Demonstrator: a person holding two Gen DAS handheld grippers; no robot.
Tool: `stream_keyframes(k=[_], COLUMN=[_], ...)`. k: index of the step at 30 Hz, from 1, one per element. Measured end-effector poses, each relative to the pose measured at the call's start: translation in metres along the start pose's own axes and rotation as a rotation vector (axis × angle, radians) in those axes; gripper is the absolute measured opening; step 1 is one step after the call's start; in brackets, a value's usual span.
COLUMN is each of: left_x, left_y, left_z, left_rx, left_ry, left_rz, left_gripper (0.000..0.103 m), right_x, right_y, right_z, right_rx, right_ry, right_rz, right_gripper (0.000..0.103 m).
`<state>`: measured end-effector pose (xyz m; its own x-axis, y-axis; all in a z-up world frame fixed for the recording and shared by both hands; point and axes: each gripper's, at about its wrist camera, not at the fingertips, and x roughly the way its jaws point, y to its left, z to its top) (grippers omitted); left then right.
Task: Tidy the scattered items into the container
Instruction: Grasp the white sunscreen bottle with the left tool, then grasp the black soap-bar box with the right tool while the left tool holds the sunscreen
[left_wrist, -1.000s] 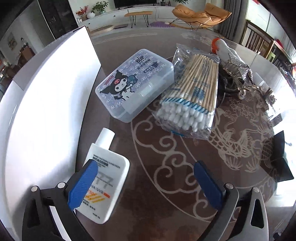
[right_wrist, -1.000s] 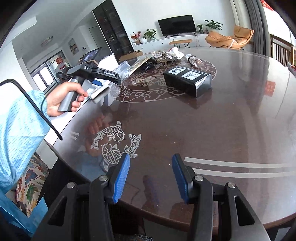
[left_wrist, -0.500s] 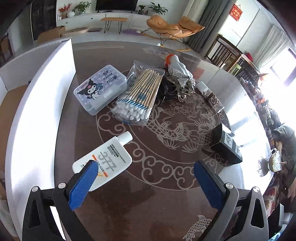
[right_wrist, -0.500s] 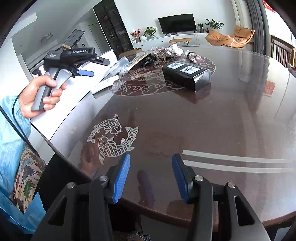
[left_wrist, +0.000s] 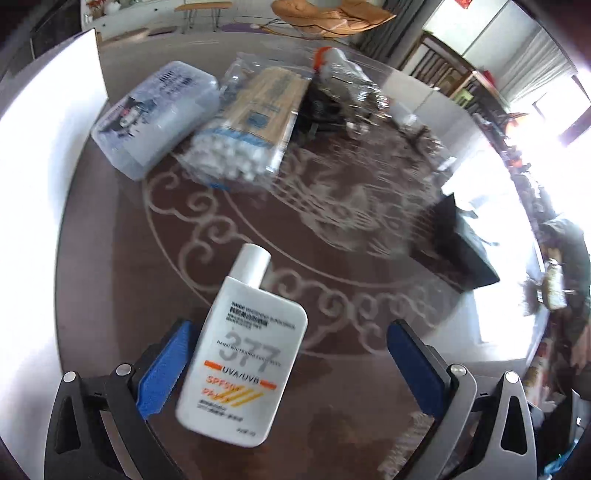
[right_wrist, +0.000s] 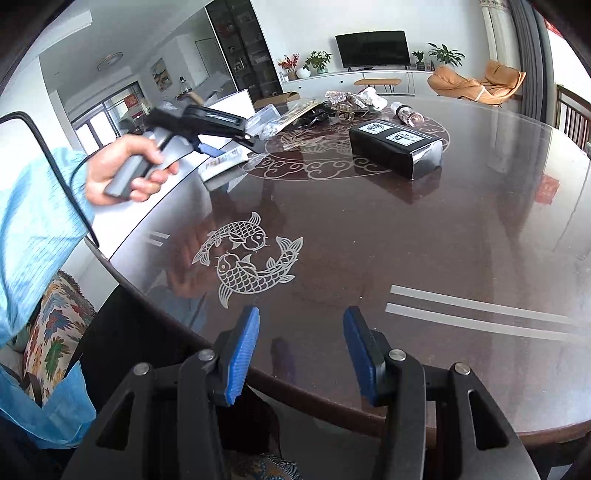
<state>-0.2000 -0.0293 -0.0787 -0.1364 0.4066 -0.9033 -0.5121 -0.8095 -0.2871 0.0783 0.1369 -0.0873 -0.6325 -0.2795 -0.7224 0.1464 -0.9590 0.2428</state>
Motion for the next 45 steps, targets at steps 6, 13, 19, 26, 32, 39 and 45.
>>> stream_keyframes(k=[6,13,19,26,32,39,45], left_x=[-0.030,-0.007,0.019,0.001,-0.003,-0.009,-0.007], left_y=[-0.017,-0.036,-0.052,-0.031,-0.035,-0.034,-0.039], left_z=[-0.024,-0.039,-0.043,-0.059,-0.076,-0.072,-0.075], left_rx=[0.052,-0.030,-0.060,-0.162,-0.168,-0.214,-0.182], left_ry=[-0.093,-0.125,-0.119,-0.139,-0.158,-0.170,-0.170], left_rz=[0.178,0.283,0.349,0.316,0.317,0.294,0.333], left_gripper=[0.103,0.103,0.086,0.051,0.051,0.051,0.051], right_x=[0.002,0.002,0.002,-0.003,-0.001,0.088,0.120], right_y=[-0.002,-0.004,-0.003,-0.016,-0.050,-0.078,-0.081], right_z=[0.001,0.000,0.000,0.011,0.120,0.189,0.201], right_rx=[0.005,0.014,0.004,0.018,-0.208,-0.457,-0.487], right_ry=[-0.021,-0.028,-0.023,-0.017,-0.141,0.114,0.152], right_rz=[0.006,0.016,0.007,0.012,0.029,0.045,-0.029], right_gripper=[0.049,0.049,0.049,0.049,0.052,0.054,0.061])
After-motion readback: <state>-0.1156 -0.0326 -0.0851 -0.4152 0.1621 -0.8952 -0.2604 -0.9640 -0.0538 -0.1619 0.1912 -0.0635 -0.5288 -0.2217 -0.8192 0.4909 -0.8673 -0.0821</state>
